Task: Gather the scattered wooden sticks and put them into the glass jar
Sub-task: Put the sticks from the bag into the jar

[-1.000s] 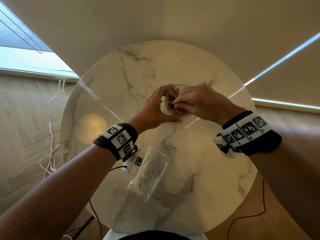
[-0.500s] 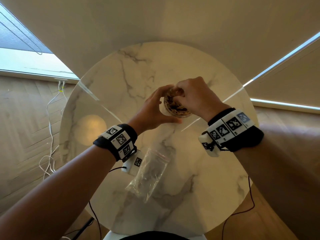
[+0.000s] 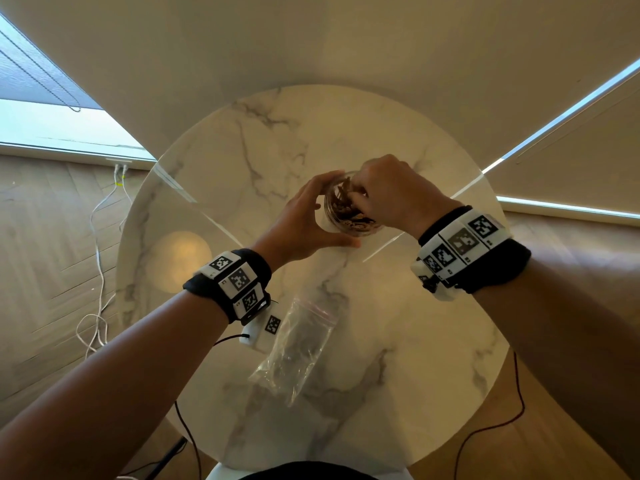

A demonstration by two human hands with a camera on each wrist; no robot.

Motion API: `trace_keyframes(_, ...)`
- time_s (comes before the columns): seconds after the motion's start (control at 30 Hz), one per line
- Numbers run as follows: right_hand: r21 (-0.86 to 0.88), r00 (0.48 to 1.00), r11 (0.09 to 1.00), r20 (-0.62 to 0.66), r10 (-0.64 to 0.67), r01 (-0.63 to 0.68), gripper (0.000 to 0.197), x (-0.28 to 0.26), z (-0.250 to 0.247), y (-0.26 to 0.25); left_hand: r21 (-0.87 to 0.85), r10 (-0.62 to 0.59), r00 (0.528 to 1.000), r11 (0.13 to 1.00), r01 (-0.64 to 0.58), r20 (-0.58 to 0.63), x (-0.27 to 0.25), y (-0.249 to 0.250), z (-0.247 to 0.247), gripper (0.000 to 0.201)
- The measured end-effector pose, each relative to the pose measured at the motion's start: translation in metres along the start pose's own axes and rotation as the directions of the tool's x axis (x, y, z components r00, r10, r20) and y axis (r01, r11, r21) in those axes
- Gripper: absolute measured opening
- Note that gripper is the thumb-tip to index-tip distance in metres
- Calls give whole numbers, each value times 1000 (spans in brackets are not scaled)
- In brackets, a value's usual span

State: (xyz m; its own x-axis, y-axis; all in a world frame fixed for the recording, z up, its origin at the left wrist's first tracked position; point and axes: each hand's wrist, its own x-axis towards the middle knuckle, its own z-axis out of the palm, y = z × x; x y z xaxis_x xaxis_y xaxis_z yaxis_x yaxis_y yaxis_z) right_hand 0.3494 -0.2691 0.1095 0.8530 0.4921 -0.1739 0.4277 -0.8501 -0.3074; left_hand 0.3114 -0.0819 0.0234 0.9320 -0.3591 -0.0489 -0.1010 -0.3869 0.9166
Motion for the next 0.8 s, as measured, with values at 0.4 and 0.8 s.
trace_keyframes(0.4,92,985,984,64,-159,152,13,1,8,-6,-12,-1,1000,1000,1,-4,1,-3,0,110)
trace_keyframes(0.8,52,981,991,145,-127,121,13,9,-49,16,16,-9,1000,1000,9,-11,1,-2,1,111)
